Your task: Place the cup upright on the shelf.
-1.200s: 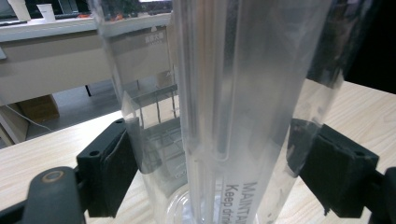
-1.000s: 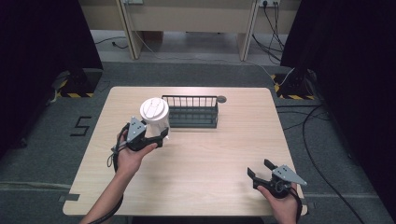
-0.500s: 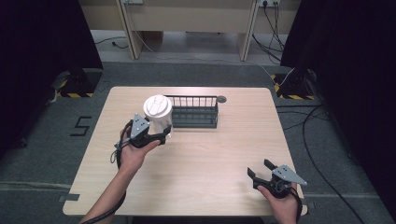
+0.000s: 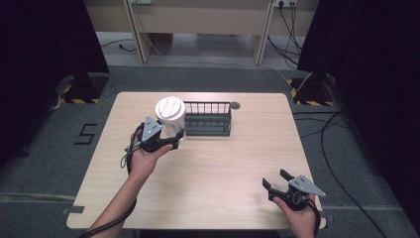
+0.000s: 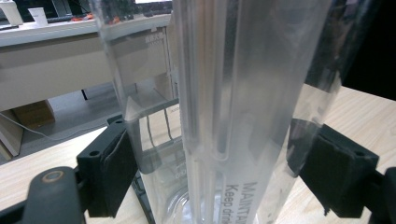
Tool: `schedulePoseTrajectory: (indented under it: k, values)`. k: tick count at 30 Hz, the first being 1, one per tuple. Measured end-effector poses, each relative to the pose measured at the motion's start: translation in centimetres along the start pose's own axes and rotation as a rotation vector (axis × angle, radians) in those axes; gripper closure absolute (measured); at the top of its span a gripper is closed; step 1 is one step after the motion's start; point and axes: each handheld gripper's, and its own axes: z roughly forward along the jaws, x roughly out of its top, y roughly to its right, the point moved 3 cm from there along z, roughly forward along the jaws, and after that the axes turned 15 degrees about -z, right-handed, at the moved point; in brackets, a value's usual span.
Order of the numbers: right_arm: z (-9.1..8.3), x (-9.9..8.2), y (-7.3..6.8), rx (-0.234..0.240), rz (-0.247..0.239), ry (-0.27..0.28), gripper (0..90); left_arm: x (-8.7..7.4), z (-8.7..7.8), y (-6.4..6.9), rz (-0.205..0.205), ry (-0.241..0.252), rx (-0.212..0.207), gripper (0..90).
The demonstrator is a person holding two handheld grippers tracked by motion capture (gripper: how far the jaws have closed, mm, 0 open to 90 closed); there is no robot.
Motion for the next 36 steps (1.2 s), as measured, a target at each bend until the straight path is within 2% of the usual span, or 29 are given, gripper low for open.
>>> schedulePoseTrajectory:
  k: [36]
  values:
    - [0.0,0.0,0.0,0.007,0.010,0.000,20.8,2.6,3.8,0.5,-0.003,0.001,-0.006,17.7]
